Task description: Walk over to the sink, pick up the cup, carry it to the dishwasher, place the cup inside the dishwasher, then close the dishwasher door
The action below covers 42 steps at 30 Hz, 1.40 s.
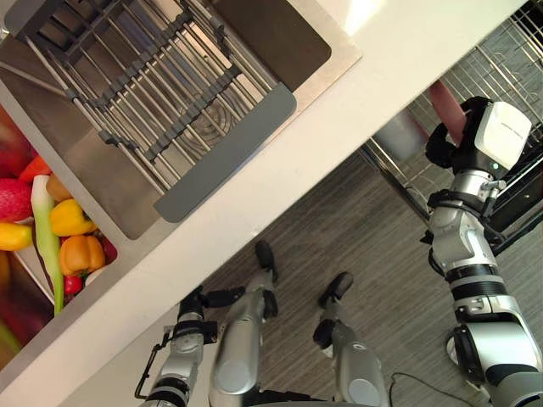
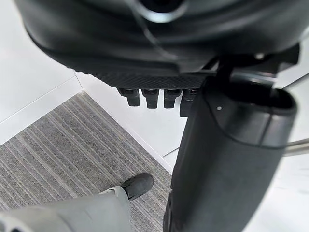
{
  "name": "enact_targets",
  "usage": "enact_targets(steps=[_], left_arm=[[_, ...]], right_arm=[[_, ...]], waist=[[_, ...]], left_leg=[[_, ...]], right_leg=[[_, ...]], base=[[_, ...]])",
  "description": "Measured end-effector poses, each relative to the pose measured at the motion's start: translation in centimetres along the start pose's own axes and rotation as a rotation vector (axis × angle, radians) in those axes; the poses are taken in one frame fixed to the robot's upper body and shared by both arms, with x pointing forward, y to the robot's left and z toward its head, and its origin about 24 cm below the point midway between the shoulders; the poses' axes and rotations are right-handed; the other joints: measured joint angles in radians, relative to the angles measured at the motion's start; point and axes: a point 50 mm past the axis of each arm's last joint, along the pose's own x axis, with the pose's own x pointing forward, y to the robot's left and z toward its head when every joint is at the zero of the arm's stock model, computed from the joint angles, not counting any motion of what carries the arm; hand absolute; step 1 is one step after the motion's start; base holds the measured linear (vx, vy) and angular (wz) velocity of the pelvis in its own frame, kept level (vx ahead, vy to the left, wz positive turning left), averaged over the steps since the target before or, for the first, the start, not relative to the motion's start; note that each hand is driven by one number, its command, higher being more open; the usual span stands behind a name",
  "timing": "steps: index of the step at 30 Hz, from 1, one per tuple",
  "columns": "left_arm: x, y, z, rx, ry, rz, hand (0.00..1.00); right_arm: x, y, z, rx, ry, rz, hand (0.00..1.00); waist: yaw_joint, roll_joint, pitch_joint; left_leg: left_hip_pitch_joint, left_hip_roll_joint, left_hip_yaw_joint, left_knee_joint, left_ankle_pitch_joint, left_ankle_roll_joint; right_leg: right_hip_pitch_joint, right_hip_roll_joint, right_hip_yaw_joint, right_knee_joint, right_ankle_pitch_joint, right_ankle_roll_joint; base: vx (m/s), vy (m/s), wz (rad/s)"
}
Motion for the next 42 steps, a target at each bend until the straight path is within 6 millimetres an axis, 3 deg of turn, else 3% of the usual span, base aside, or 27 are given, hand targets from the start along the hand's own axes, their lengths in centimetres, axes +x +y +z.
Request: enact_targets(steps=[4,5,13,19,27,31,34,36,42], left_arm=[[0.2,0.0,0.3,-0.024,-0.002,0.003,1.00],[0.3,-0.1,0.6,-0.036,-0.008,0.003,1.00],[0.5,-1.1,1.2,-0.040,-0.025,-0.034,1.00],[0.4,-1.0,0.8,-0.055,0.000,-0.034,1.00],[-0.7,-0.4,-1.7,-0.060,0.082,-0.023,1.00],[-1.0,0.6,-2.7,-0.050,0.116,-0.002,1.00],[-1.3,1.3,-3.7,-0.049,0.167,0.014,1.00],[-1.4,2.0,-4.1,-0.038,0.180,0.026,1.00],[-1.4,2.9,-4.4,-0.040,0.211,0.045,1.00]], right_arm=[[1.3,-0.8,0.4,0.035,0.027,-0.036,0.00],[1.6,-0.8,0.4,0.029,0.034,-0.027,1.00],[2.7,0.2,-1.4,0.068,0.209,0.081,1.00],[3.1,-1.8,-0.3,0.151,0.155,-0.005,1.00],[-0.9,-4.1,-1.0,0.304,0.141,-0.109,1.00],[-3.0,-3.6,-3.8,0.293,0.271,-0.112,1.00],[-3.4,-3.2,-5.6,0.326,0.381,-0.100,1.00],[-3.5,-3.2,-8.0,0.344,0.503,-0.119,1.00],[-4.0,-2.2,-11.2,0.435,0.731,-0.120,1.00]], waist=[[-0.006,0.001,0.001],[-0.006,0.004,0.004],[-0.006,0.029,0.017],[-0.018,0.029,0.017],[-0.068,0.016,0.014],[-0.080,-0.012,-0.001],[-0.096,-0.032,-0.014],[-0.098,-0.053,-0.029],[-0.130,-0.054,-0.033]], left_leg=[[-0.013,-0.007,-0.001,-0.002,0.002,-0.001],[-0.020,-0.010,-0.003,-0.003,0.005,0.000],[-0.030,-0.025,-0.038,-0.003,0.010,0.005],[-0.008,-0.026,-0.046,-0.007,0.010,0.005],[0.140,-0.059,-0.036,-0.114,0.032,-0.006],[0.199,-0.063,-0.031,-0.183,0.069,-0.005],[0.233,-0.061,-0.023,-0.183,0.066,-0.009],[0.239,-0.058,-0.006,-0.183,0.065,-0.011],[0.214,-0.049,0.050,-0.184,0.067,-0.017]], right_leg=[[-0.022,-0.006,0.016,0.002,0.006,0.004],[-0.030,-0.007,0.018,0.003,0.008,0.004],[-0.044,-0.020,0.020,0.014,0.015,0.008],[-0.027,-0.023,0.023,0.015,0.015,0.007],[0.055,-0.049,0.030,0.054,-0.018,0.019],[0.078,-0.046,0.033,0.067,-0.026,0.020],[0.107,-0.045,0.041,0.068,-0.026,0.020],[0.104,-0.044,0.060,0.069,-0.026,0.020],[0.030,-0.051,0.125,0.098,-0.022,0.017]], base=[[-0.01,0.069,-0.06],[-0.03,0.088,-0.05],[0.00,0.064,0.00],[0.02,0.039,-0.01],[0.03,0.073,-0.01],[0.06,0.038,-0.04],[0.05,0.018,-0.07],[0.00,0.009,-0.18],[-0.04,0.006,-0.28]])
